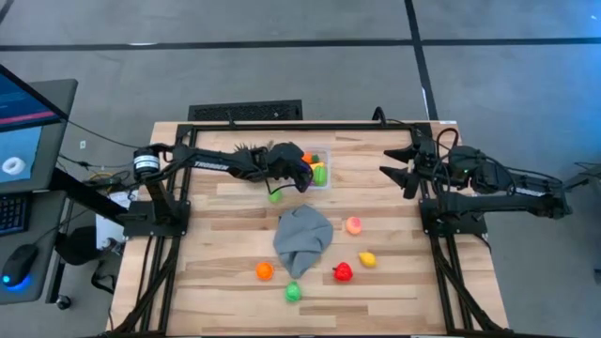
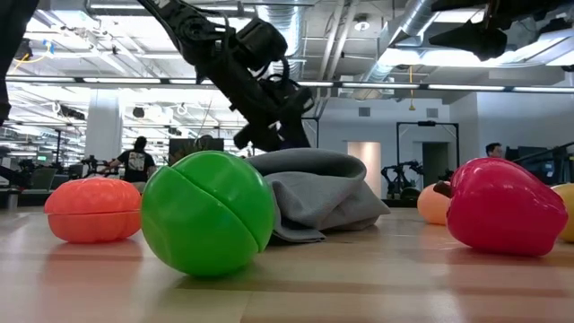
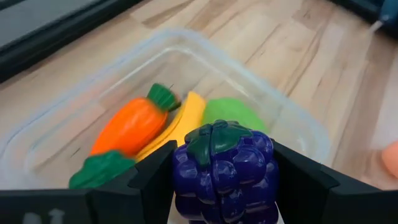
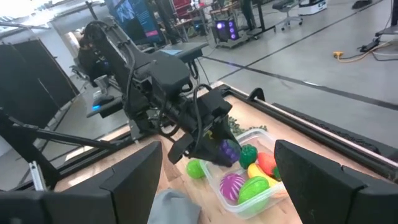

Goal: Pick and placing Produce into tupperware
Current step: Put the violet grapes into the transparent container

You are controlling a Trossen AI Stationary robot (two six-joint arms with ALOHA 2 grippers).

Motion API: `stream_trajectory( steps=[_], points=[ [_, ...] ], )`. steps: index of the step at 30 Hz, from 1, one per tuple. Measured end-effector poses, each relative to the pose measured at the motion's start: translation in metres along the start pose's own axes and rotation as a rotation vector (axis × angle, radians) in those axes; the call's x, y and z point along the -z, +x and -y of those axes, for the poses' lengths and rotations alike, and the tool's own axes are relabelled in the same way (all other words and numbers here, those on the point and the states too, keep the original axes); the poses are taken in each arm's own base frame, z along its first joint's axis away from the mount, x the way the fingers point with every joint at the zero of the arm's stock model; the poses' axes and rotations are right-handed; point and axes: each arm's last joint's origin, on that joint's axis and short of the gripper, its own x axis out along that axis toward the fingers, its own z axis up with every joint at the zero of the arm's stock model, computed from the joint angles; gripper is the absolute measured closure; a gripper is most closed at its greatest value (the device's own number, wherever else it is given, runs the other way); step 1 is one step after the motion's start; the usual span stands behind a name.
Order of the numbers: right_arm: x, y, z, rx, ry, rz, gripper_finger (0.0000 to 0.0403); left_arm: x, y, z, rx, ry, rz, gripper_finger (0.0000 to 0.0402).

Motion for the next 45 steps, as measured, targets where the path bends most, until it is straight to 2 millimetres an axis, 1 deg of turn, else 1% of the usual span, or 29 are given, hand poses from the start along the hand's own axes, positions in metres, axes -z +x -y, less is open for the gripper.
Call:
stream_trajectory(
  steps=[12, 17, 22, 45],
  points=[
    [0.0, 0.0, 0.0, 0.014, -0.017, 0.004, 0.007, 0.002, 0.001, -0.012, -0.039, 0.014, -0.057, 0.0191],
    [0.0, 0.0, 0.0, 0.014, -0.022, 0.004, 0.007, 0.002, 0.001, -0.011, -0.028, 0.033, -0.06, 0.0191],
    [0.0, 0.0, 0.0, 0.014, -0.023, 0.004, 0.007, 0.004, 0.001, -0.008, -0.022, 0.102, -0.062, 0.0191],
    [0.0, 0.0, 0.001, 0.04, -0.017, 0.013, 0.007, 0.004, 0.0, -0.008, -0.024, 0.134, -0.064, 0.0191]
  ],
)
